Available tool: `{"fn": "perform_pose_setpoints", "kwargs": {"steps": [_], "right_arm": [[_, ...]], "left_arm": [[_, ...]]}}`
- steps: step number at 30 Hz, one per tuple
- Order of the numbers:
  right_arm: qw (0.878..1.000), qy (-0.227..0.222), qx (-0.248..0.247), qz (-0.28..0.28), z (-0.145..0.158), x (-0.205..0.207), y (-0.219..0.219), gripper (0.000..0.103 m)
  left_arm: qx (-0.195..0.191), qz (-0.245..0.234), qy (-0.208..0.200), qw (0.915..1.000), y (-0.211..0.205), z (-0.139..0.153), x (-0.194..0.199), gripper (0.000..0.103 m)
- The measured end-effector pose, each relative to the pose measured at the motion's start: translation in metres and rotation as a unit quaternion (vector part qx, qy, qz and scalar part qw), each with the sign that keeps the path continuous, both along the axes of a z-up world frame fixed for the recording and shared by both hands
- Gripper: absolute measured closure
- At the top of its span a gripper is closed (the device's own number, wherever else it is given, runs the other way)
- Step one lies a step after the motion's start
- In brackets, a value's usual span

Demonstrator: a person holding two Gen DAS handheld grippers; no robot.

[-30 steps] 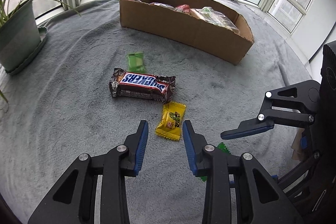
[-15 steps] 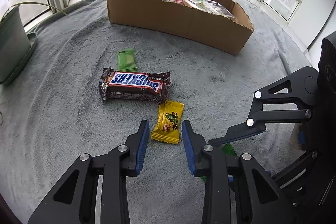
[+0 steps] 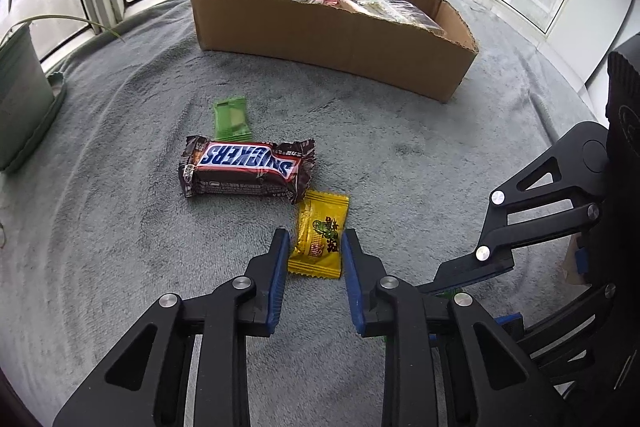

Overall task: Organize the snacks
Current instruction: 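Grasp the yellow candy with the left gripper while the right grasps the green-wrapped candy, then carry the yellow and green-wrapped candies into the box and open both grippers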

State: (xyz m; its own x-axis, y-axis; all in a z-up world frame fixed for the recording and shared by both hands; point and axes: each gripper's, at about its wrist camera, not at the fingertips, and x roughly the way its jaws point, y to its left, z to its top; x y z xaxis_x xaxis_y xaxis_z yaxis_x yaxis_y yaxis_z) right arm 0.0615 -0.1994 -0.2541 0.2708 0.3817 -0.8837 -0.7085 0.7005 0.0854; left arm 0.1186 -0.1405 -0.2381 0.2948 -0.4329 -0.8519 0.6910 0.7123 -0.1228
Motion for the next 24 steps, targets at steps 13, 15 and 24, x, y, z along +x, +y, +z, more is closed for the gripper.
{"fn": "perform_pose_setpoints", "kwargs": {"steps": [13,15,24], "right_arm": [[0.997,-0.002,0.035,-0.062,0.005,-0.004,-0.024,0.083],[0.996,-0.003,0.046,-0.077,0.009,-0.005,-0.032,0.084],[0.988,-0.041,0.070,-0.129,0.040,0.004,-0.060,0.084]], "left_arm": [[-0.023,0.030,0.013,0.9992,0.022,0.004,-0.005,0.079],[-0.028,0.036,0.014,0.9989,0.025,0.006,-0.005,0.079],[-0.047,0.047,-0.001,0.9978,0.031,0.025,-0.003,0.079]]}}
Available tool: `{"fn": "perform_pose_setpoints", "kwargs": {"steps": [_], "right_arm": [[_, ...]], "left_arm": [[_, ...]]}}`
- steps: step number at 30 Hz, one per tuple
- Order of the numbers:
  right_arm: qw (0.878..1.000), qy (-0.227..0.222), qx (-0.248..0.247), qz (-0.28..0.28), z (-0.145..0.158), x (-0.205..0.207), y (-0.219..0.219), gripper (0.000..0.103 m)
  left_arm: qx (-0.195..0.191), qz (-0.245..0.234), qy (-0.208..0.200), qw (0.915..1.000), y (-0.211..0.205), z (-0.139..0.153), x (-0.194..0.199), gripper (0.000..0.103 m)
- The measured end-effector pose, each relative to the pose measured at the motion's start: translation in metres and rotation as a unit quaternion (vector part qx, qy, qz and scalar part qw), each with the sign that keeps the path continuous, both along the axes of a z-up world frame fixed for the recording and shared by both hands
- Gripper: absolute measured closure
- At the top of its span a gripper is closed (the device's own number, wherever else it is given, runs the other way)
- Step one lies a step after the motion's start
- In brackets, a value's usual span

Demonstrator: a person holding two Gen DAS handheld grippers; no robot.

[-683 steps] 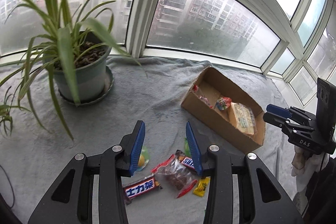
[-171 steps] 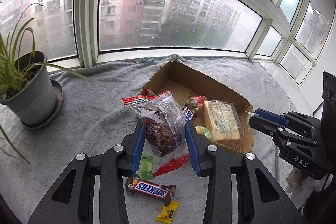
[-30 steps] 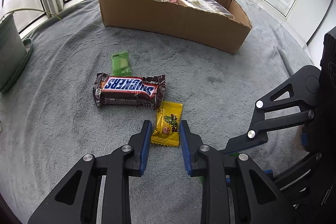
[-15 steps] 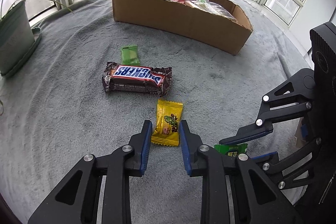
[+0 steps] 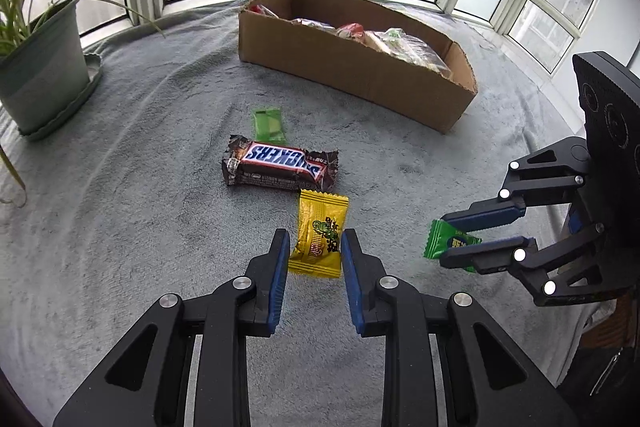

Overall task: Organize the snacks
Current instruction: 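Carry the yellow and green-wrapped candies into the box and open both grippers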

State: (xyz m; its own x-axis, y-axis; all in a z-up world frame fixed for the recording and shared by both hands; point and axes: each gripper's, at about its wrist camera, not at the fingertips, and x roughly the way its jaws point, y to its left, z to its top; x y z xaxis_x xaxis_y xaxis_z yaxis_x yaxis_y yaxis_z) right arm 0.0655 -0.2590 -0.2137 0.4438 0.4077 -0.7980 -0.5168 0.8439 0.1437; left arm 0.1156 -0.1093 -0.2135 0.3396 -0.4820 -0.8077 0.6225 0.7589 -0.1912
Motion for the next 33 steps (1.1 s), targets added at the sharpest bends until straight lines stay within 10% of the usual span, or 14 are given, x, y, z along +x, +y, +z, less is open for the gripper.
{"fn": "perform_pose_setpoints", "kwargs": {"steps": [33], "right_arm": [[0.980,-0.094,0.001,-0.178,0.073,0.077,-0.132,0.084]], "left_arm": [[-0.061,0.012,-0.066,0.9959,-0.044,0.071,0.076,0.079]]}}
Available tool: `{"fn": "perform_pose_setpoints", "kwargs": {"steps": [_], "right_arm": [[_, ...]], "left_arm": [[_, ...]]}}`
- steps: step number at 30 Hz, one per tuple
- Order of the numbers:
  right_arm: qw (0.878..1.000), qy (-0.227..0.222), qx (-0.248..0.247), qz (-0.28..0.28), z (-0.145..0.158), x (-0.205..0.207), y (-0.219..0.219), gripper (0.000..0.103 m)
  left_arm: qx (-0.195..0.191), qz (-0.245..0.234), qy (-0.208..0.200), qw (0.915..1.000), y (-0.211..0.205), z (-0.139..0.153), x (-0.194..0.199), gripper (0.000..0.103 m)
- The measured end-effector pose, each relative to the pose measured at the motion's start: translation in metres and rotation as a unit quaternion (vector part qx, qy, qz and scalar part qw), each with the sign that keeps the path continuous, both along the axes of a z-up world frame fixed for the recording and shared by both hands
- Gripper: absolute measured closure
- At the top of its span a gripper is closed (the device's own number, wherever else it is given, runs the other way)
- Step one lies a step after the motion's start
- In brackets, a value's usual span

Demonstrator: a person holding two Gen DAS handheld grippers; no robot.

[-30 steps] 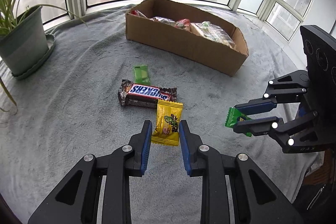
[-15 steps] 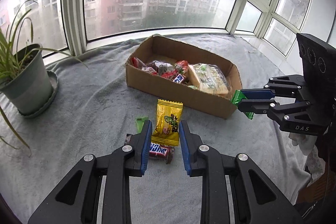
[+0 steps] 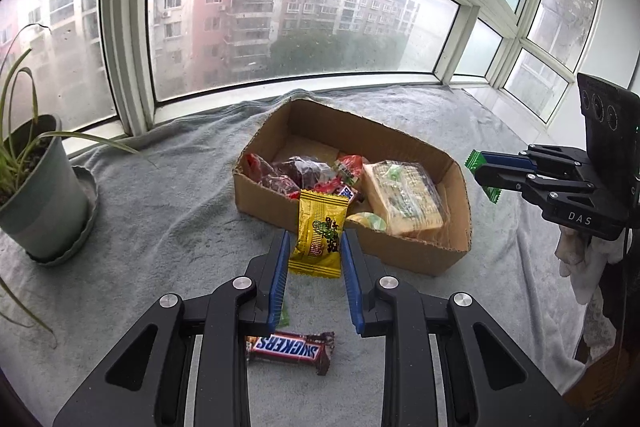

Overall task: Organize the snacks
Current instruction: 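Carry the yellow and green-wrapped candies into the box and open both grippers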

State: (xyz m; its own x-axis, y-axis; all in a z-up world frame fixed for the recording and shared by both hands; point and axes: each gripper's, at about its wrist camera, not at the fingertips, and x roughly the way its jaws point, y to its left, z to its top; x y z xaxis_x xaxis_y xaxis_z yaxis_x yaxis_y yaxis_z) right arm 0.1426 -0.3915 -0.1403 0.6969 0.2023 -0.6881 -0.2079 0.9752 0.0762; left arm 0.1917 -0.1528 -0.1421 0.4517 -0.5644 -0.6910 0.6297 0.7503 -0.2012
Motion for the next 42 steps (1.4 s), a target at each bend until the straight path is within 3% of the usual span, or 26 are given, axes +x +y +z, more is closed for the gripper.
{"fn": "perform_pose_setpoints", "kwargs": {"steps": [15,29,32,34,36,38,40,42], "right_arm": [[0.998,0.032,0.013,-0.045,-0.028,0.039,-0.029,0.084],[0.997,0.048,0.007,-0.056,-0.043,0.043,-0.027,0.084],[0.997,0.047,0.004,-0.058,-0.042,0.043,-0.027,0.079],[0.997,0.044,-0.004,-0.062,-0.041,0.042,-0.026,0.068],[0.997,0.035,-0.012,-0.066,-0.038,0.039,-0.025,0.036],[0.997,0.026,-0.012,-0.069,-0.036,0.037,-0.025,0.025],[0.997,0.026,-0.014,-0.070,-0.035,0.037,-0.025,0.021],[0.997,0.029,-0.021,-0.072,-0.036,0.038,-0.025,0.015]], "left_arm": [[0.010,0.000,-0.018,0.9998,-0.054,0.007,0.045,0.079],[0.024,-0.013,-0.001,0.9996,-0.077,-0.010,0.049,0.078],[0.025,-0.009,-0.001,0.9996,-0.079,-0.010,0.049,0.078],[0.026,-0.006,-0.001,0.9997,-0.079,-0.010,0.050,0.078],[0.027,-0.006,-0.002,0.9996,-0.079,-0.009,0.050,0.077],[0.029,-0.006,-0.001,0.9996,-0.079,-0.009,0.051,0.075],[0.029,-0.003,-0.003,0.9996,-0.079,-0.009,0.051,0.069],[0.029,0.001,-0.004,0.9996,-0.079,-0.009,0.051,0.056]]}}
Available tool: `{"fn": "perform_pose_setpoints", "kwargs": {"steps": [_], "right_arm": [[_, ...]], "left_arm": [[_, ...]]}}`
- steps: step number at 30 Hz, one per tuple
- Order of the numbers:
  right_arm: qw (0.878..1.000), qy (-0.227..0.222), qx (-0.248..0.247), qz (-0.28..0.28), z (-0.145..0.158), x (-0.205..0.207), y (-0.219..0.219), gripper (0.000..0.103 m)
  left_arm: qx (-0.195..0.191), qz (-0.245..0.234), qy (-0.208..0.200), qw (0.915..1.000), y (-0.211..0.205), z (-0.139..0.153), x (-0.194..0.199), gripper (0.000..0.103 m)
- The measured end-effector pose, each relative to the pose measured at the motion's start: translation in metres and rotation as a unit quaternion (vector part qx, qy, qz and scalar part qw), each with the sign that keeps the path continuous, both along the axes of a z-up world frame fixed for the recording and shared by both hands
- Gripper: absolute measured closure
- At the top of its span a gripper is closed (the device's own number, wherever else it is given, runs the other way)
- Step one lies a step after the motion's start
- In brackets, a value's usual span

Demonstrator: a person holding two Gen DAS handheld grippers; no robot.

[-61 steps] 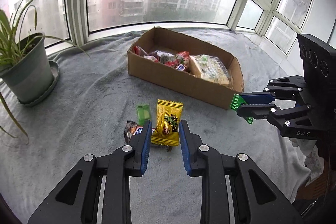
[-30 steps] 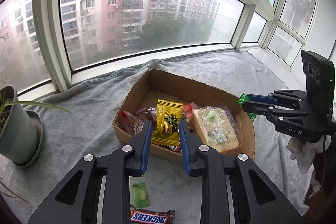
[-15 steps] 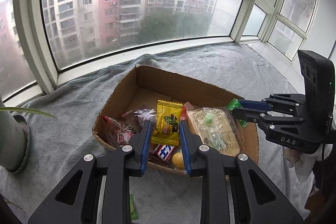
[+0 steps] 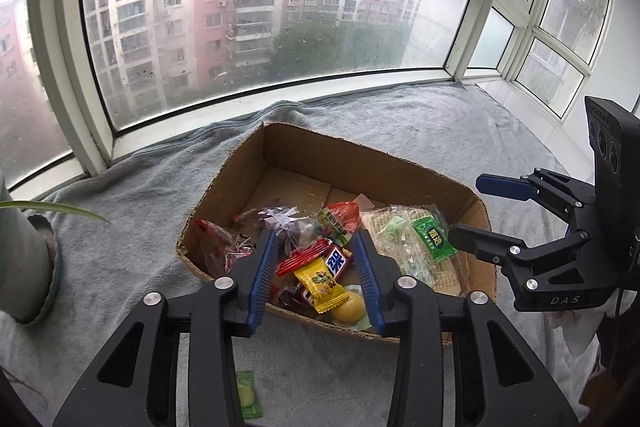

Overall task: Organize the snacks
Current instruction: 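Carry the yellow and green-wrapped candies into the box and open both grippers, then move both grippers back toward the Snickers bar and small green candy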

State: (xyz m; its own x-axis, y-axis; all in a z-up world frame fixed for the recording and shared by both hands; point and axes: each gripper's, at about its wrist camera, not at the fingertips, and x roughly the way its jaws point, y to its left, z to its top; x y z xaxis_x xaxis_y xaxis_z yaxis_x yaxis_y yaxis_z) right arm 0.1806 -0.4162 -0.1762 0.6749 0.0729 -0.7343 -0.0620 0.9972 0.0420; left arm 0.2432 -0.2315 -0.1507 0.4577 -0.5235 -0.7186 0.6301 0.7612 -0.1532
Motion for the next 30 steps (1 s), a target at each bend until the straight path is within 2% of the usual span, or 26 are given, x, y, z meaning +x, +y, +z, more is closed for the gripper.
{"fn": "perform_pose_setpoints", "kwargs": {"steps": [6,12,22,30], "right_arm": [[1.000,-0.001,-0.016,-0.004,0.000,-0.002,0.003,0.015],[1.000,0.001,-0.008,-0.007,0.001,-0.006,0.005,0.015],[0.999,0.007,0.040,-0.023,0.007,-0.022,0.005,0.015],[0.996,0.000,0.082,-0.025,0.013,-0.051,0.015,0.015]], "left_arm": [[0.002,0.002,-0.007,1.0000,0.000,0.002,-0.001,0.046],[-0.002,0.005,-0.012,0.9999,0.003,0.006,-0.005,0.046],[-0.009,0.011,-0.014,0.9998,0.014,0.013,-0.013,0.046],[-0.030,0.039,-0.006,0.9988,0.058,0.020,-0.023,0.046]]}}
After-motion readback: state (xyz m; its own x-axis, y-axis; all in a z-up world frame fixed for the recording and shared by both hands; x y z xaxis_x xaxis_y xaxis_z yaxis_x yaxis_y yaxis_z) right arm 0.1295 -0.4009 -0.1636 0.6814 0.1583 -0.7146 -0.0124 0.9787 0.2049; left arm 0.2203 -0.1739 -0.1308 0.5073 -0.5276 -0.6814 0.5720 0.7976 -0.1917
